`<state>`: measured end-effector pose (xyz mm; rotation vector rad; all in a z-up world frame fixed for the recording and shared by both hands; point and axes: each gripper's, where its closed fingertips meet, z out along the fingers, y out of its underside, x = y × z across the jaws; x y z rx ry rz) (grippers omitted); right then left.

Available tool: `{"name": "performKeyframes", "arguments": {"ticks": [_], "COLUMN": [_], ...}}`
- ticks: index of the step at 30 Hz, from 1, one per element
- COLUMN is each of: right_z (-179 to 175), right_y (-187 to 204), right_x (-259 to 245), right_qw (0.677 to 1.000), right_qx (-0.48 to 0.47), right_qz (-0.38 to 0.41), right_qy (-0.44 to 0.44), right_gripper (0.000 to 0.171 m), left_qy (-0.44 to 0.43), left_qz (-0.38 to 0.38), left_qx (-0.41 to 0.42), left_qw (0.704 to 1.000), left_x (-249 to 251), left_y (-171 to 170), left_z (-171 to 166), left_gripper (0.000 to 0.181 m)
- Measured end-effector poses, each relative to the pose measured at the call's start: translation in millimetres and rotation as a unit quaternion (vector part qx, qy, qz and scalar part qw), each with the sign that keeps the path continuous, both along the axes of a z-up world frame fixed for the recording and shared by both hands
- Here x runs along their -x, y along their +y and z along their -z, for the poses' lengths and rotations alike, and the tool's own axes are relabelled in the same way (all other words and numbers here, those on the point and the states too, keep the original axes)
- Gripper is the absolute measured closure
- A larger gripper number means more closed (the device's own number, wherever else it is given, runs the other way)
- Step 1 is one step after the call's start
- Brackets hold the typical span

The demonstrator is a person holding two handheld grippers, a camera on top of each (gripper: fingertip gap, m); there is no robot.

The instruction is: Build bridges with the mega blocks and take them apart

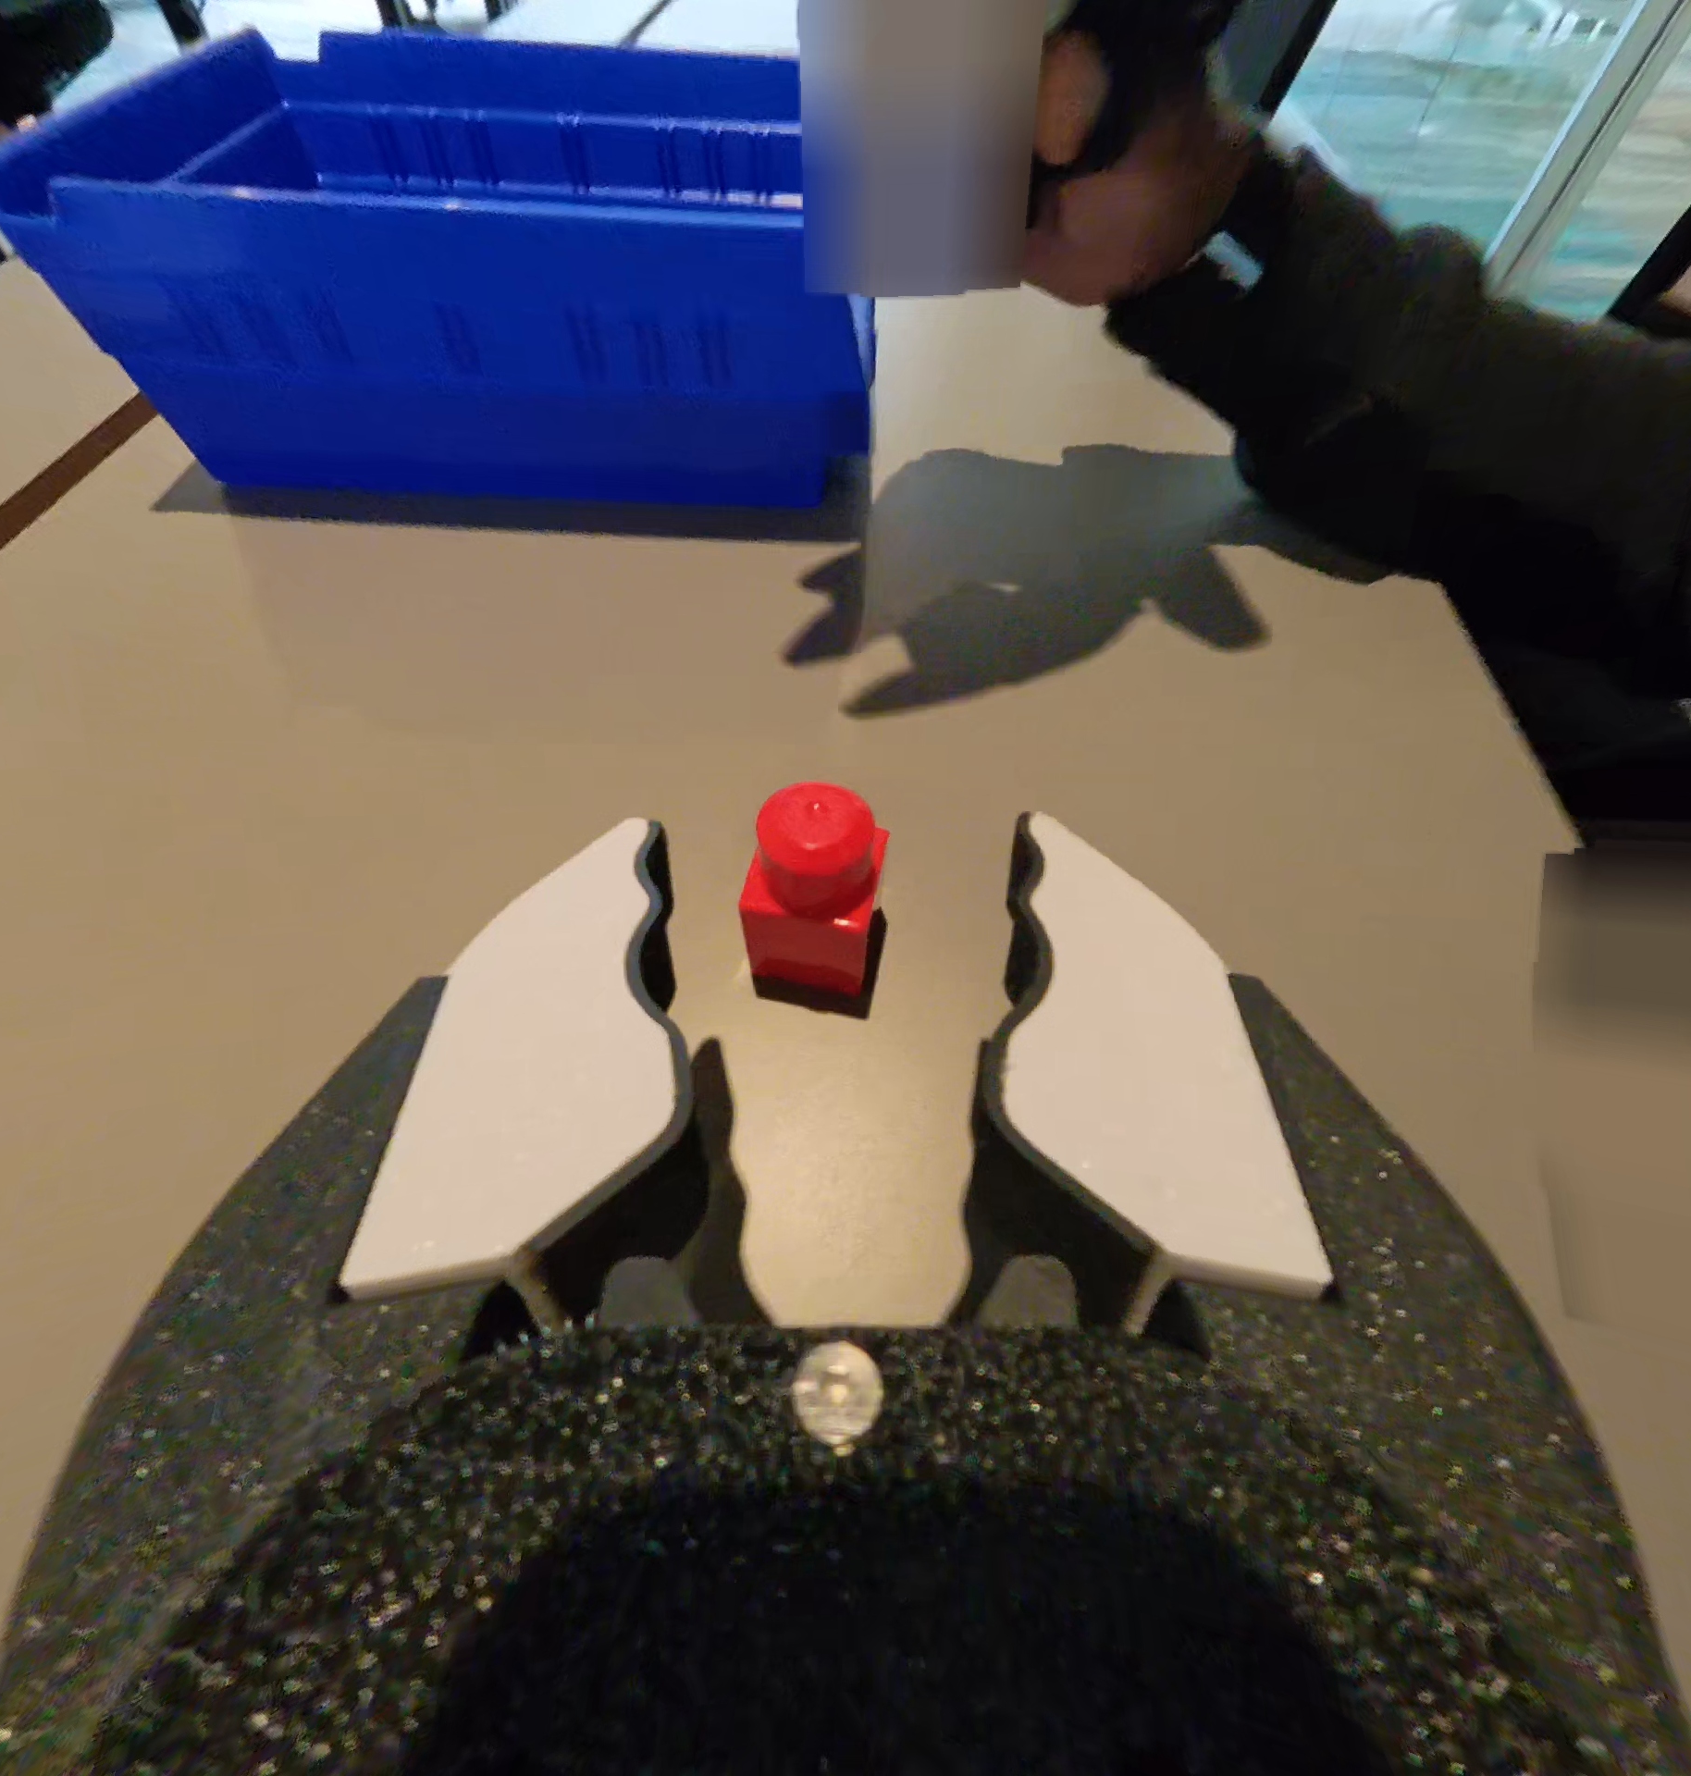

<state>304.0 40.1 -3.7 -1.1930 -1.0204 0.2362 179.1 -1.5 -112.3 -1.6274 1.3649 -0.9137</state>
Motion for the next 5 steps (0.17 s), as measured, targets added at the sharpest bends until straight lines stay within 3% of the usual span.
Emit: {"name": "performKeyframes", "arguments": {"ticks": [3,5], "right_z": [24.2,55.4], "right_y": [-32.0,-41.9], "right_x": [62.1,92.2], "right_qw": [0.993,0.983], "right_qx": [0.044,0.083], "right_qz": [-0.105,-0.132], "right_qy": [-0.037,-0.094], "right_gripper": [0.137,0.135], "left_qy": [0.037,0.061], "left_qz": [-0.001,0.002], "left_qx": [-0.006,-0.010], "left_qw": [0.999,0.998], "left_x": [-1.5,-4.7], "left_y": [0.8,-0.5], "left_z": [15.0,25.9], "left_gripper": [0.114,0.116]}}
